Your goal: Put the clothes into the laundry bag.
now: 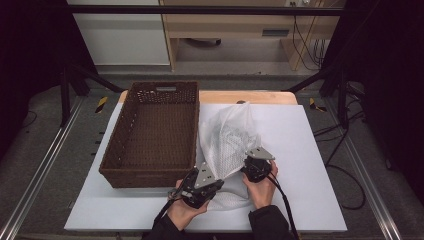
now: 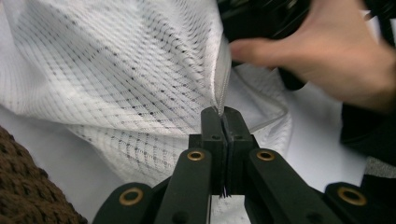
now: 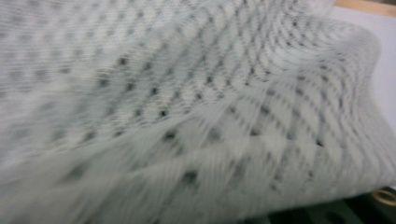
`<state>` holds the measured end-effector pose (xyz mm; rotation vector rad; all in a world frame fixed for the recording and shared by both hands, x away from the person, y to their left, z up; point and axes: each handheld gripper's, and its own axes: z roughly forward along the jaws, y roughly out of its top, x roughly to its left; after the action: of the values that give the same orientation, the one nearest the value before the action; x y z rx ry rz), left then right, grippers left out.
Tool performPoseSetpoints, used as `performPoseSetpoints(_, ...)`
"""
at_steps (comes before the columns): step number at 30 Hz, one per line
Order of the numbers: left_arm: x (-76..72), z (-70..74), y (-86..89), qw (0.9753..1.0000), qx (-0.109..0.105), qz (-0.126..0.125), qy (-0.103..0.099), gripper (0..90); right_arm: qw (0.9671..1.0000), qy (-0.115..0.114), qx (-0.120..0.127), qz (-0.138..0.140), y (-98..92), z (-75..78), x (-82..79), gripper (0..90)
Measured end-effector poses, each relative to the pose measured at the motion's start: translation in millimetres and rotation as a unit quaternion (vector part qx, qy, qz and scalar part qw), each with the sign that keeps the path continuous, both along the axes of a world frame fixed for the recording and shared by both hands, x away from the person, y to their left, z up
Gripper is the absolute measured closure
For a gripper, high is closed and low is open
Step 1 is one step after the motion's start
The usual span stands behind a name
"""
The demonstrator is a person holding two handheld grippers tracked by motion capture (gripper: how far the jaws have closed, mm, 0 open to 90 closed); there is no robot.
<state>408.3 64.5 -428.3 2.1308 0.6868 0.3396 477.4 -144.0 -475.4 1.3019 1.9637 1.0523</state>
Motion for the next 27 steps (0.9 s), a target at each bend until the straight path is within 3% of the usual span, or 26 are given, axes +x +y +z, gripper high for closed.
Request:
performPoseSetpoints(2,3.2,-3.9,0.3,1.0000,0.004,0.004,0.002,88.9,0.9995,0.013,0.012,0.028,-3.9,4.0,-3.2,57.7)
performPoseSetpoints(5,6.7,-6.3,1.8,0.9999,0.004,0.010,0.005,88.9,0.9967,0.023,0.010,0.077,-11.7,13.5,-13.0,40.1)
performPoseSetpoints(10,9.2,-2.7,6.2,0.9998,-0.005,0.020,-0.001,88.9,0.9918,0.022,0.026,0.123,-25.2,25.1,-29.8,34.7)
performPoseSetpoints(12,10.0,-1.3,7.9,0.9997,-0.008,0.022,-0.002,88.9,0.9895,0.021,0.017,0.142,-26.9,26.1,-36.8,34.4)
performPoseSetpoints(14,10.5,-0.6,8.6,0.9997,-0.010,0.024,-0.002,89.0,0.9874,0.019,0.013,0.157,-25.6,24.9,-42.4,41.6)
performPoseSetpoints(17,10.1,0.1,7.9,0.9997,-0.008,0.024,-0.003,88.9,0.9848,0.012,0.003,0.174,-19.7,21.1,-47.9,65.5)
performPoseSetpoints(19,10.0,-0.1,6.5,0.9997,-0.008,0.023,-0.003,88.9,0.9834,0.022,0.020,0.179,-14.3,18.1,-45.3,74.6)
performPoseSetpoints(24,9.4,-0.1,3.9,0.9998,-0.007,0.019,-0.004,88.9,0.9803,0.051,0.039,0.187,7.2,3.8,-33.1,80.4)
performPoseSetpoints(26,8.1,0.4,3.3,0.9998,-0.007,0.016,-0.007,88.9,0.9819,0.052,0.030,0.179,17.9,-3.9,-26.2,81.1)
performPoseSetpoints(27,7.3,0.9,3.2,0.9998,-0.005,0.017,-0.009,89.0,0.9844,0.043,0.022,0.169,23.0,-6.5,-21.9,81.4)
